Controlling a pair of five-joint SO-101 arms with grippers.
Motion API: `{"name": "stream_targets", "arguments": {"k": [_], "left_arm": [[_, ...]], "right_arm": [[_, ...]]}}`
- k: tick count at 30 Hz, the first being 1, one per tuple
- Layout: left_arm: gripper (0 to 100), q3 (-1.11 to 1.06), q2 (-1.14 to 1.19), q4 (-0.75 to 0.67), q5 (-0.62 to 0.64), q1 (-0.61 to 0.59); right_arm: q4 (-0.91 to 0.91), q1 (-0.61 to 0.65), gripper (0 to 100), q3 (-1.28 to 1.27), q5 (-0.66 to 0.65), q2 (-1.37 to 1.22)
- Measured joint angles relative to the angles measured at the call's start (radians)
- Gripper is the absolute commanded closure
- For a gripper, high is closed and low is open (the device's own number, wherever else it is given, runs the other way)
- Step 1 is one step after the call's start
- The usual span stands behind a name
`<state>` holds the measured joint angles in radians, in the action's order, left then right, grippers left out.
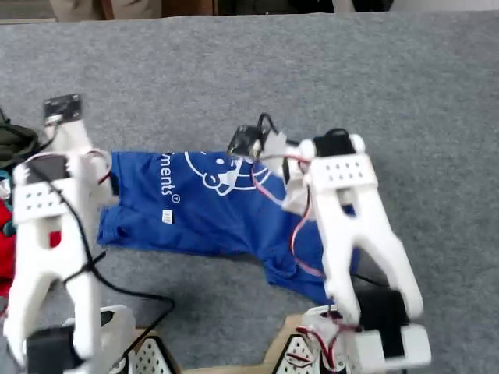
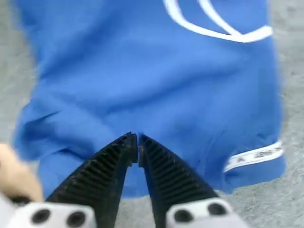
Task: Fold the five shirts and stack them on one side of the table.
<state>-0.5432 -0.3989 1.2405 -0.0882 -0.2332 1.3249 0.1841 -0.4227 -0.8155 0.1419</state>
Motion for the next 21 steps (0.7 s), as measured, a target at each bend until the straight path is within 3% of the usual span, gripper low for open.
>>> {"name": "stream_targets", "arguments": {"k": [5,14,21], "left_arm": [[98,0.112,0.236,-0.092,0.054,0.038],[98,0.46,0.755,-0.098,0.077,0.11],[98,0.898,1.092,0.089,0.081,0.104]], "right_arm": [[-0.069,-0.046,97.6,0.176,0.068,-0.218],[-0.126,-0.127,97.6,0.497,0.133,-0.615],[-0.084,-0.201,97.6,0.787,0.166,-0.861]]}}
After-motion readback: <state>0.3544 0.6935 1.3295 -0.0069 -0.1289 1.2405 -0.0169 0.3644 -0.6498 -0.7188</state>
